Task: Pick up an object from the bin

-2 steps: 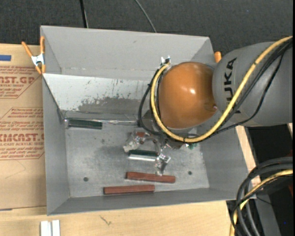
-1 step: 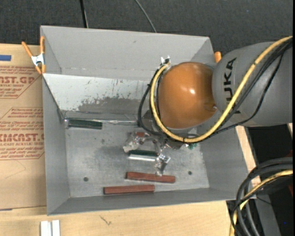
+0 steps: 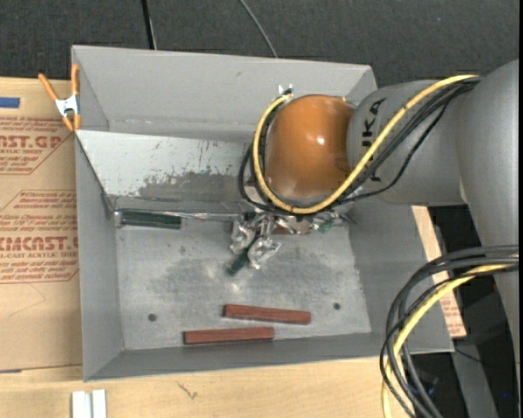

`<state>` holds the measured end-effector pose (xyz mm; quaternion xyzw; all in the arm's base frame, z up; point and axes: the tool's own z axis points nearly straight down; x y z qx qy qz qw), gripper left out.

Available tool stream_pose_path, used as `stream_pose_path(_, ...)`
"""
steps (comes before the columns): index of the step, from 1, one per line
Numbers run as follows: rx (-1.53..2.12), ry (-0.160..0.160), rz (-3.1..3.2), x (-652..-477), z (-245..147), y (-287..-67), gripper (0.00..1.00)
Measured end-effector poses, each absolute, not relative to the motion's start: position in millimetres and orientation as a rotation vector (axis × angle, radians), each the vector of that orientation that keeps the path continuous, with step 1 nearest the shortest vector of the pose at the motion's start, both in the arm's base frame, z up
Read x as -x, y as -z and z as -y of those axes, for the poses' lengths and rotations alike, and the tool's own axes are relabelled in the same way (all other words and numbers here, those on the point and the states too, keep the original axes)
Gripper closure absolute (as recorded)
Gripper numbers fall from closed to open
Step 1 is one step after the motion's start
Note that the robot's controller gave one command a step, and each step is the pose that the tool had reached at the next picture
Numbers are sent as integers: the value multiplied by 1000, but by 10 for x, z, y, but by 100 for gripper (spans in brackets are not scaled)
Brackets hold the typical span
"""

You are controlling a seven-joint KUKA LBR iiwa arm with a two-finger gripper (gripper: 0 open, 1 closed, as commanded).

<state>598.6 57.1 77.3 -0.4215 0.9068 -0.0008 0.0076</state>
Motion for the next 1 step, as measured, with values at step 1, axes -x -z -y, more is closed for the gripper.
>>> stream_pose_path(1, 1321, 3, -2840, -5967, -556, -746, 0)
